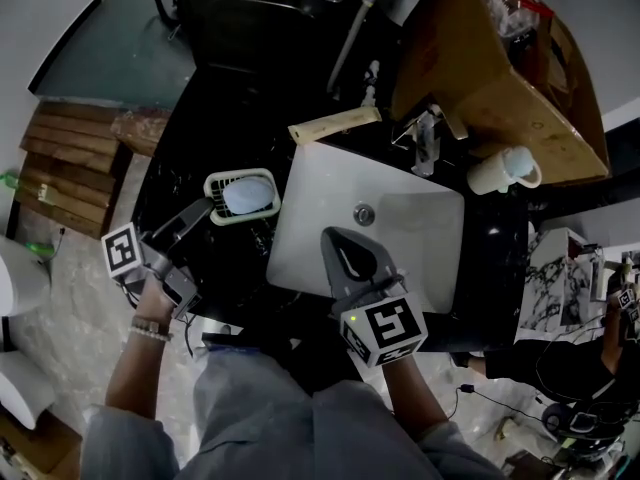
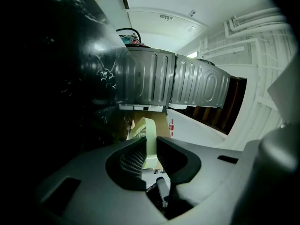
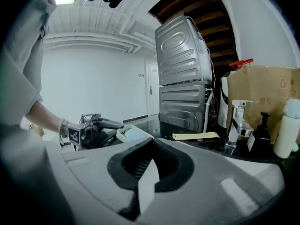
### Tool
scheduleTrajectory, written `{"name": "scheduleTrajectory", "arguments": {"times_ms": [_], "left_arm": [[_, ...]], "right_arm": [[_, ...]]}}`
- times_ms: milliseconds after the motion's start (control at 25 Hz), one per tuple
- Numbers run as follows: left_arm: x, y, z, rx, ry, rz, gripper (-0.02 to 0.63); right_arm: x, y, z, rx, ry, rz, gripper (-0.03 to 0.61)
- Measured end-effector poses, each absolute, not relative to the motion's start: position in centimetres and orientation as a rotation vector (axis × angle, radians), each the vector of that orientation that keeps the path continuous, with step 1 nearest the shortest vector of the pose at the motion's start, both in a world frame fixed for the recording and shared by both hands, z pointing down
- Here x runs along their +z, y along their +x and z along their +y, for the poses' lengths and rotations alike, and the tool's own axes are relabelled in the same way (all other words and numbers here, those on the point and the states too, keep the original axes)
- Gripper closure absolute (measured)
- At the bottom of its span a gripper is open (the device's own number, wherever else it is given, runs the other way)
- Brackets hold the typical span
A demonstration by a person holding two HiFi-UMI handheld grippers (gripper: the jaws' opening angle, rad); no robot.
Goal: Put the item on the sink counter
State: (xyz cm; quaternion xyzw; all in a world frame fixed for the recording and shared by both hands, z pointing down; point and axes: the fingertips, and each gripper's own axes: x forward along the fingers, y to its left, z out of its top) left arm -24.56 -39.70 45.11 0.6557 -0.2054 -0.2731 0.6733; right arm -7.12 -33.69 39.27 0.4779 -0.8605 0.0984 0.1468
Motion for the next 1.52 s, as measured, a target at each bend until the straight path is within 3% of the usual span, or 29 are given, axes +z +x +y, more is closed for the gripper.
{"name": "scheduleTrajectory", "arguments": {"times_ms": [480,520,880,1520], "left_arm": [[46.0,-24.2,-39.8,-0.539,1.480,-0.473,0.541],[46.1,-24.1,-39.8,-0.532,1.483,-0.471,0.541],[46.3,-24.1,-40.2,-0.470,1.497,-0.466,0.541],[46.5,-24.3,-40.8,-0.334,1.536,-0.542,0.540]], "right_arm": [[44.4,-10.5,-35.7,0.257,1.131,-2.414,0.575],[44.8,-10.7,-35.8,0.262,1.120,-2.410,0.517],[48.0,-12.5,-36.6,0.339,1.000,-2.404,0.425],[50.1,-13.7,-37.5,0.360,0.966,-2.379,0.396]]}}
